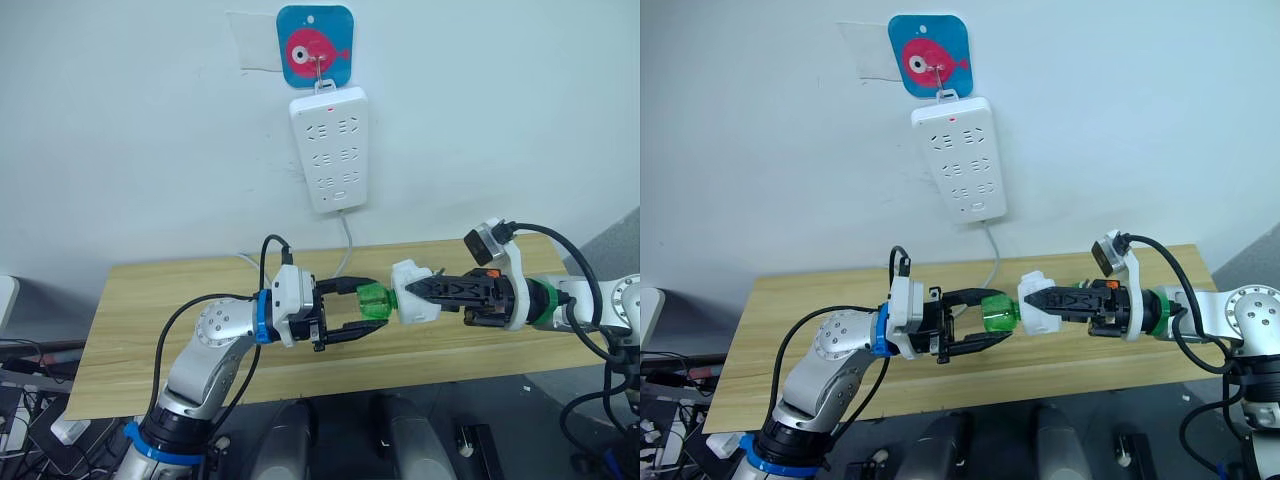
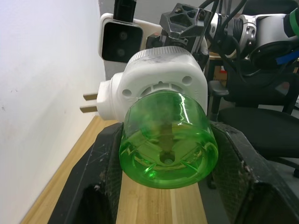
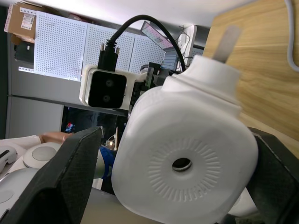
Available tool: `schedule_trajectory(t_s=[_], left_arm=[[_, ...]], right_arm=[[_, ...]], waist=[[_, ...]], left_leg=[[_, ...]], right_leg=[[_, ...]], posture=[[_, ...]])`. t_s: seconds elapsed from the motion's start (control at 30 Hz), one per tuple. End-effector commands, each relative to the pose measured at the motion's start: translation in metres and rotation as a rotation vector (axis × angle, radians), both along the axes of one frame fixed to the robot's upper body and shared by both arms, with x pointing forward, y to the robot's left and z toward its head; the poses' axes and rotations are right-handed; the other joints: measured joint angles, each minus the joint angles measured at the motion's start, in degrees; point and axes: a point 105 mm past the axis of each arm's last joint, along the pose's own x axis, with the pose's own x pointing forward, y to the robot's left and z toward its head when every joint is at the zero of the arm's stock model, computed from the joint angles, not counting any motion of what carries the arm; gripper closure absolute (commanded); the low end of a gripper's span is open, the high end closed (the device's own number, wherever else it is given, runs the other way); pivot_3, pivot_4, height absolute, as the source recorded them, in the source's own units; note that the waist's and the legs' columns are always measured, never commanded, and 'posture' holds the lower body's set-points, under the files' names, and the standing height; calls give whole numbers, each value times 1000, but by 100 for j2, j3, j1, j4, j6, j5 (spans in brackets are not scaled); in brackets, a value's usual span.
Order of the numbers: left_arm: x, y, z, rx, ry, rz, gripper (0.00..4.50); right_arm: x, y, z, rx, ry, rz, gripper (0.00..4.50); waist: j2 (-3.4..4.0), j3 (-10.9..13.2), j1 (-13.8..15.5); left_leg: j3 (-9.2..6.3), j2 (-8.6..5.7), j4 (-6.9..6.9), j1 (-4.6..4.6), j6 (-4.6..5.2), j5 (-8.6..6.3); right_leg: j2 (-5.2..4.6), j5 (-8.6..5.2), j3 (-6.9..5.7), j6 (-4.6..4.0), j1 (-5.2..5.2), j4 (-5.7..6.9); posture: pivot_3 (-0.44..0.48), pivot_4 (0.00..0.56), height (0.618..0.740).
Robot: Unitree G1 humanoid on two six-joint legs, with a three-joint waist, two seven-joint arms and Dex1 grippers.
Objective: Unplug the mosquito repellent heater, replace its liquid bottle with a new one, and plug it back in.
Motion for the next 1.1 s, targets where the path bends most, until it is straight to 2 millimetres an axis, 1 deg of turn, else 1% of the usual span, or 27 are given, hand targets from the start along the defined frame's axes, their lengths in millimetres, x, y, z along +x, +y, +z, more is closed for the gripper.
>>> schedule_trajectory(t_s=[0.03, 0.07, 0.3, 0.5, 0.7, 0.8, 0.9, 1.0, 1.1], left_arm=[[-4, -2, 9, -35, -19, -20, 2235], [-4, -3, 10, -41, -16, -18, 2235], [-2, -3, 13, -51, -8, -9, 2235], [-2, -2, 12, -50, -5, -4, 2235], [1, -1, 13, -58, 0, 8, 2235], [2, -1, 14, -58, 0, 8, 2235], [1, -1, 14, -58, 1, 3, 2235], [0, 0, 14, -59, 2, -1, 2235], [-2, 1, 14, -57, 4, -6, 2235]], right_arm=[[-4, 4, 9, 34, -16, 46, 33], [-5, 5, 8, 32, -9, 55, 33], [-15, 6, 2, 7, 37, 130, 33], [-21, 8, 3, 1, 42, 177, 33], [-40, 4, -2, -50, 57, 232, 33], [-50, -7, -5, -92, 79, 225, 33], [-53, -18, -7, -141, 88, 188, 33], [-42, -38, -7, -195, 100, 77, 33], [-21, -57, -4, -221, 82, -52, 599]], waist=[[0, 0, 0], [0, 0, -1], [0, 0, -4], [0, 1, -2], [0, 1, 1], [0, 1, 12], [0, 1, 11], [0, 1, 8], [0, 0, 4]], left_leg=[[0, 0, 0, 0, 0, 0], [-1, 0, 0, 0, 0, 0], [-1, 0, 0, 0, 0, 0], [-1, 0, 0, 0, 0, 0], [-4, 0, -1, -2, 0, 0], [-6, 0, -1, -5, 0, 0], [-3, 0, -1, -6, 0, 0], [-3, 1, -1, -6, 1, 0], [0, 6, -2, -6, 1, 0]], right_leg=[[0, 0, 0, 0, 0, 0], [0, 0, 0, 0, 0, 0], [0, 0, -1, 0, 0, -1], [-1, -1, -1, 1, 0, -1], [-1, -2, -3, 2, 0, -5], [-2, -2, -6, 3, 1, -10], [-3, -3, -4, 5, 2, -17], [-3, -2, -4, 10, 4, -26], [-3, 1, -2, 12, 6, -34]], posture=[[-43, 267, 740], [-46, 275, 740], [-42, 279, 740], [-37, 283, 740], [-38, 282, 740], [-40, 278, 740], [-42, 273, 740], [-43, 266, 740], [-45, 261, 740]])
